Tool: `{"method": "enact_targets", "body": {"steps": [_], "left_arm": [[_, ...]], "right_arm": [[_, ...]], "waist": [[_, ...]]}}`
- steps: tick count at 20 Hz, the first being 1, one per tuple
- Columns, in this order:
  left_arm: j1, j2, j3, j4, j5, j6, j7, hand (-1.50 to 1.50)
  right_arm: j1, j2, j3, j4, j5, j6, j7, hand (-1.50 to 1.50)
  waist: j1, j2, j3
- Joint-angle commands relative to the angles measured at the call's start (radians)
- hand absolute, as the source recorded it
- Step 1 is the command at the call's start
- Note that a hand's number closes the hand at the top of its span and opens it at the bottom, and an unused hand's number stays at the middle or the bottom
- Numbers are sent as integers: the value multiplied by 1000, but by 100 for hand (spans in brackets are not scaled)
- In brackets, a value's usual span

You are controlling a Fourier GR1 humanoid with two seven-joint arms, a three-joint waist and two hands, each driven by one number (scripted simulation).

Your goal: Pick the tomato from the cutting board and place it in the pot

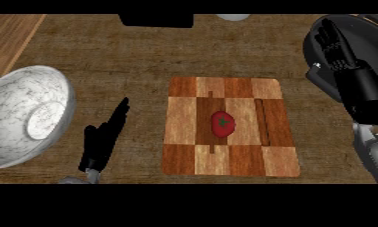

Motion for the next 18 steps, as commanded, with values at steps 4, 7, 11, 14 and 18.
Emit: {"method": "enact_targets", "body": {"steps": [4, 7, 11, 14, 18], "left_arm": [[-160, 5, 90, -129, 7, 33, -65, 0], [-192, -1, 116, -149, 26, 33, -86, 0], [-278, 15, 189, -187, 51, 58, -64, 0], [-315, 14, 198, -193, 53, 76, -20, 0], [-315, 28, 217, -190, 55, 84, 9, 0]], "right_arm": [[-172, 59, 100, 38, -222, 380, -77, 150], [-297, -156, 116, -4, 79, 402, -169, 150], [-278, -74, 144, 269, 0, 607, -430, -150], [-317, -80, 151, 329, 34, 704, -632, -150], [-383, -123, 188, 441, 193, 730, -836, -150]], "waist": [[101, 17, 19], [116, -12, 1], [87, 38, 19], [68, 34, 19], [43, 23, 16]]}}
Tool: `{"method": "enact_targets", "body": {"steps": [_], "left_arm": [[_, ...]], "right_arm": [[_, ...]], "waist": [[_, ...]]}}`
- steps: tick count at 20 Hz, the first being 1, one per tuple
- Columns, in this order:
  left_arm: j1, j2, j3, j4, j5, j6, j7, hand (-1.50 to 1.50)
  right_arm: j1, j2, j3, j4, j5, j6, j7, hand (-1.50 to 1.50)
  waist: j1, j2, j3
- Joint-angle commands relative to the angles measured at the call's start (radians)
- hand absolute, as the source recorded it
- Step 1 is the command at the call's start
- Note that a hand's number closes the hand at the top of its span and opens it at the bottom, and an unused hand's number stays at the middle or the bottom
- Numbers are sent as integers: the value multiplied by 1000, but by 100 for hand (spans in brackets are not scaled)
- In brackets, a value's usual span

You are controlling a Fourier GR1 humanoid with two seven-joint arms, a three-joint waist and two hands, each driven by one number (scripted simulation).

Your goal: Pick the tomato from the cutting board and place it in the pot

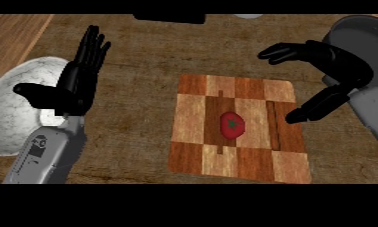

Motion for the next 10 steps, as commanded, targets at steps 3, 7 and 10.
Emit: {"method": "enact_targets", "body": {"steps": [3, 7, 10], "left_arm": [[-16, 23, 53, 8, 20, 2, 25, 0], [-2, 55, 69, -30, 30, -11, 58, 0], [25, 53, 82, -20, 20, -16, 15, 0]], "right_arm": [[-105, -31, 121, 129, 248, 25, -250, -150], [-167, -108, 208, 171, 360, 23, -285, -150], [-225, -71, 260, 215, 430, -21, -312, -150]], "waist": [[-29, -10, -4], [-33, -17, -4], [-51, -20, -6]]}}
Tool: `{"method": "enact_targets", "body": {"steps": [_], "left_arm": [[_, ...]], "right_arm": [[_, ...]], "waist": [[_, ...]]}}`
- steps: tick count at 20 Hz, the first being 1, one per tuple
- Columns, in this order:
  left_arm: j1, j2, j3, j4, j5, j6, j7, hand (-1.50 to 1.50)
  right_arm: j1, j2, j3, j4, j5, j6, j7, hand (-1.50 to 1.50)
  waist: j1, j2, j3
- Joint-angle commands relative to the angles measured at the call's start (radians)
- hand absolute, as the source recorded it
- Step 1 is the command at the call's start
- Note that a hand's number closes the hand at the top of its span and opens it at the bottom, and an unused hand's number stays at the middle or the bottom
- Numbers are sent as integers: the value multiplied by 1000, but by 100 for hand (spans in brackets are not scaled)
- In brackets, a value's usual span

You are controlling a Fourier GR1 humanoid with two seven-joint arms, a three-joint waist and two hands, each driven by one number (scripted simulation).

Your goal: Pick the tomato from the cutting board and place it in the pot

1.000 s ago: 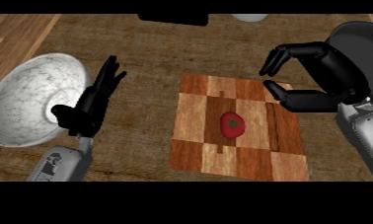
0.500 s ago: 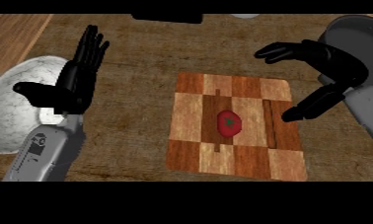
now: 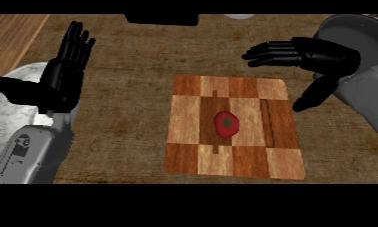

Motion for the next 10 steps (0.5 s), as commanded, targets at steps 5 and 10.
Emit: {"method": "enact_targets", "body": {"steps": [5, 10], "left_arm": [[42, 48, 70, -2, 26, -59, -12, 0], [106, 7, 47, -56, -10, -35, -11, 0]], "right_arm": [[-102, 132, 134, 106, 181, 28, -53, -150], [-59, 155, 148, 110, 259, 14, -2, -150]], "waist": [[-36, -11, -2], [-47, -14, -2]]}}
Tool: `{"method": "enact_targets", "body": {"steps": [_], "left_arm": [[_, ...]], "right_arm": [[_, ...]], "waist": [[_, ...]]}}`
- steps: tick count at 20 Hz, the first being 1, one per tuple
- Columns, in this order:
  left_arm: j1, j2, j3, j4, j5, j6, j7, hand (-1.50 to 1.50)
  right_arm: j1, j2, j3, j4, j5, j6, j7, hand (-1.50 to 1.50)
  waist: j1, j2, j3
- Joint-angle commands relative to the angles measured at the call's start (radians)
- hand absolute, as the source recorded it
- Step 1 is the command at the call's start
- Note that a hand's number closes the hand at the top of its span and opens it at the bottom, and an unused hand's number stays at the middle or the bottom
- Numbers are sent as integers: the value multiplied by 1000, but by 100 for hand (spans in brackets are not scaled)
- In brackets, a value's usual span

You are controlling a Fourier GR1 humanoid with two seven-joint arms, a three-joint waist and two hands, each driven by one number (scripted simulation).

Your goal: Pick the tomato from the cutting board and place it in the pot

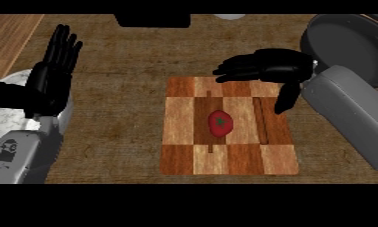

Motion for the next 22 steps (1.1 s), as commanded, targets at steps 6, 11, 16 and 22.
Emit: {"method": "enact_targets", "body": {"steps": [6, 11, 16, 22], "left_arm": [[44, -25, -3, -58, -36, 8, 32, 0], [38, -33, 29, -70, -22, -6, 53, 0], [-11, -65, 10, -76, -86, 42, 82, 0], [25, -55, 57, -83, -76, -21, 56, 0]], "right_arm": [[61, 100, 53, 37, 135, 56, 20, -150], [44, 190, 29, 117, 190, 2, -20, -150], [120, 198, 2, 10, 210, 0, -10, -150], [164, 217, -40, -12, 324, -24, 44, -150]], "waist": [[-12, -3, 0], [-5, -1, 0], [-18, -4, 0], [-18, -4, 0]]}}
